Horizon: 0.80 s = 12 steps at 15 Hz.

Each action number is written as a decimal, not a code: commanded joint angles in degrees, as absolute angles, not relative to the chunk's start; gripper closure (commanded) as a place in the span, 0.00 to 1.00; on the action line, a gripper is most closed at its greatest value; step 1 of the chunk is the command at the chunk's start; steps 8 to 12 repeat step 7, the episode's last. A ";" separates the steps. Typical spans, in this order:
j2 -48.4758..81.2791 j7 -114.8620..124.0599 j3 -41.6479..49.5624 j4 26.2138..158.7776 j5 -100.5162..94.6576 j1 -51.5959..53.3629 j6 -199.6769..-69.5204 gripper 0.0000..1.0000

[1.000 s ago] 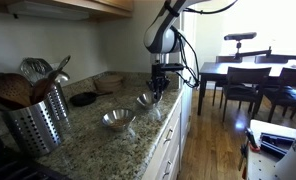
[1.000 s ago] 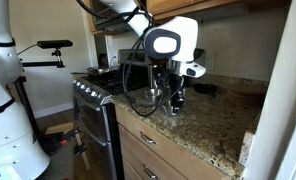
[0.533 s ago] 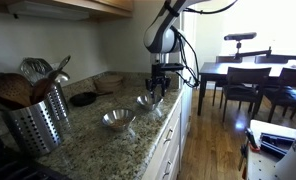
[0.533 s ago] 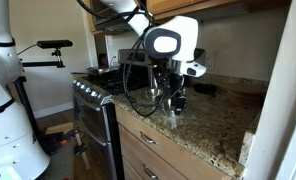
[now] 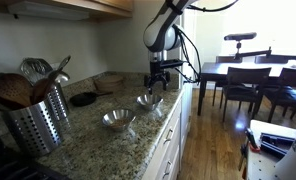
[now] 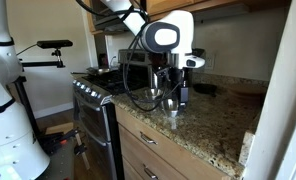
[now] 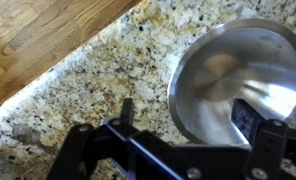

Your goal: Pour the contents in the bowl on the right into the bowl on the left

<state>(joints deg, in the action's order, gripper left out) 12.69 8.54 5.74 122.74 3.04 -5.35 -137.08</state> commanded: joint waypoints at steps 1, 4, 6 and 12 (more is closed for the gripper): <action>8.57 15.29 6.84 125.30 -3.35 -3.09 -137.96 0.00; 10.78 13.93 5.95 122.81 -2.70 -3.86 -136.89 0.00; 10.44 14.40 5.92 122.89 -2.96 -3.65 -136.89 0.00; 10.44 14.42 5.92 122.91 -2.96 -3.65 -136.89 0.00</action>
